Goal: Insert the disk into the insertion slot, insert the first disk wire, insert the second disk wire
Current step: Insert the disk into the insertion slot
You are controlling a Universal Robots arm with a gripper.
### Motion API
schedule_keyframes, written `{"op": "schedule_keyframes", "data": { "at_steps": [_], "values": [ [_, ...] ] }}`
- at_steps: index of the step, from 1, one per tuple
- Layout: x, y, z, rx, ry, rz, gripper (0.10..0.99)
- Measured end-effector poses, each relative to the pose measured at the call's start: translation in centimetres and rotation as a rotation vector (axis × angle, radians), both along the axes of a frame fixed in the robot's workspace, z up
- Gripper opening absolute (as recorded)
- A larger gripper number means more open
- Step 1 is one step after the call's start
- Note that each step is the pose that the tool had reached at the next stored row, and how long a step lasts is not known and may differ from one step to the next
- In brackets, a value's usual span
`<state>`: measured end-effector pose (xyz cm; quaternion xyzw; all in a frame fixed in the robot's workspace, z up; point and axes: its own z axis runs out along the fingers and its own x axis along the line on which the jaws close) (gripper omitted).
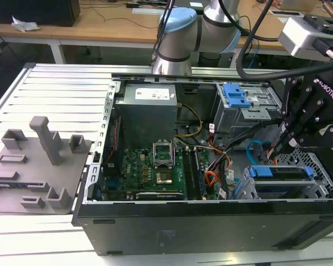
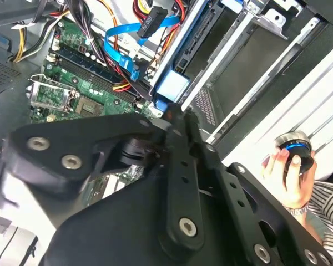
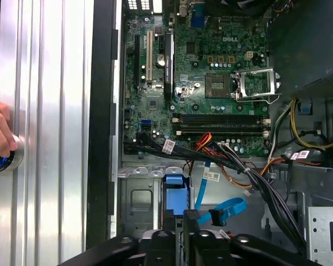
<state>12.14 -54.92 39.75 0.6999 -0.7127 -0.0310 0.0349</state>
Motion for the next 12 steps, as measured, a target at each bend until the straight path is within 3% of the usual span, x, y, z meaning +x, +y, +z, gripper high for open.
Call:
{"op": "schedule_keyframes", "data": {
  "at_steps": [2,3,9,12],
  "values": [
    [0.0,0.0,0.0,0.0,0.0001,0.0,0.118],
    [0.0,0.0,-0.01,0.0,0.0001,0.0,0.106],
    [0.0,0.0,-0.02,0.0,0.0001,0.0,0.106],
    [1.25,0.22,-0.04,0.0,0.0015,0.0,0.106]
  ]
}}
